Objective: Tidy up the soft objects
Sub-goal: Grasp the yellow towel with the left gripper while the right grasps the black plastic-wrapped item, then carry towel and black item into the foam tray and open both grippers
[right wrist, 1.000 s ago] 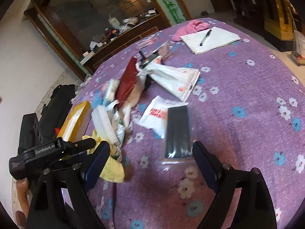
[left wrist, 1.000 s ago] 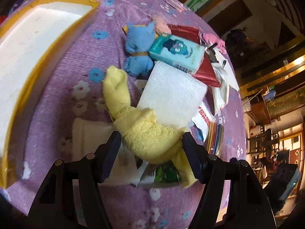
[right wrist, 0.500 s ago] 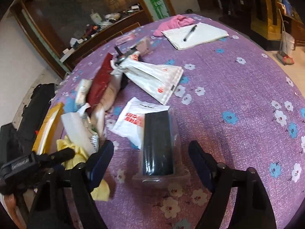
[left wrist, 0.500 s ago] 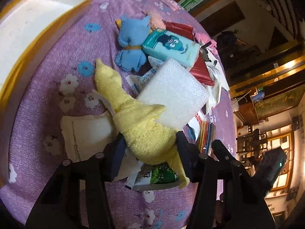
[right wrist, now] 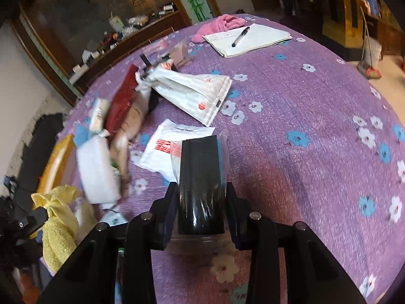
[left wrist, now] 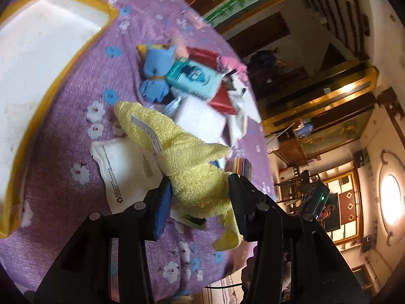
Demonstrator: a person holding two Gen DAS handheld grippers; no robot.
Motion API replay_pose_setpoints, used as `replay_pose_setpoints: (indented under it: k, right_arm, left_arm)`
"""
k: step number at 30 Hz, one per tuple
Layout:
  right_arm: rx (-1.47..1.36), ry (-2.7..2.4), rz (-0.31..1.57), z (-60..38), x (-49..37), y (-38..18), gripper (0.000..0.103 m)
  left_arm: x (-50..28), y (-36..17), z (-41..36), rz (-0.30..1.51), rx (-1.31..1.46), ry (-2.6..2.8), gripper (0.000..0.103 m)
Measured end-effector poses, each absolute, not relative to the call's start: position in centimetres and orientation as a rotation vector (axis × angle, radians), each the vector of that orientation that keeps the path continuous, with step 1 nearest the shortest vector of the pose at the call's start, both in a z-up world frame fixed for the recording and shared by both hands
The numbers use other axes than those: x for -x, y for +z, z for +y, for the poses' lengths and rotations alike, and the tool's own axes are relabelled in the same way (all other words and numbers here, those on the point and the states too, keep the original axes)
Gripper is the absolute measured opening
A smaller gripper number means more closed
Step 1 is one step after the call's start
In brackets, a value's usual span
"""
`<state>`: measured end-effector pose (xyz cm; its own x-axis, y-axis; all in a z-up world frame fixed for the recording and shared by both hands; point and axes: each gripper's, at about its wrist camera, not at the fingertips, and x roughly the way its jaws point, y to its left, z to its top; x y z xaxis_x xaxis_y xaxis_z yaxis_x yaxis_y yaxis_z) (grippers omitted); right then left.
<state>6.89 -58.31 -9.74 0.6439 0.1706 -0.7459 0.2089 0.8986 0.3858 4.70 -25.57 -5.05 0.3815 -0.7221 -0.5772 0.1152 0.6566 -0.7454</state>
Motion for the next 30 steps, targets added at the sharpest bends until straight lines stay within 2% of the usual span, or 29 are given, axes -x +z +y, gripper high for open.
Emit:
replay_pose_setpoints:
  k: [8, 14, 25, 30]
  right_arm:
    - [-0.473, 0.137, 0.713, -55.8, -5.5, -4.7, 0.035]
    - [-0.38, 0.37, 0.695, -48.2, -6.7, -1.5, 0.035]
    - [-0.212, 0.675, 0.858, -30.9, -13.3, -3.2, 0.035]
    - [-0.121, 0.689, 0.932, -26.6, -15.6, -5.1, 0.035]
  left_arm:
    - [-3.2, 0.7, -22.2, 0.89, 0.679, -0.626, 0.043]
    - [-1.8, 3.5, -17.2, 0.818, 0.546, -0.44, 0.043]
    - [-3.7, -2.8, -10.4, 0.925, 0.395, -0.14, 0.044]
    - [-4.7, -5.3, -9.6, 0.988, 0.372, -0.076, 0.044]
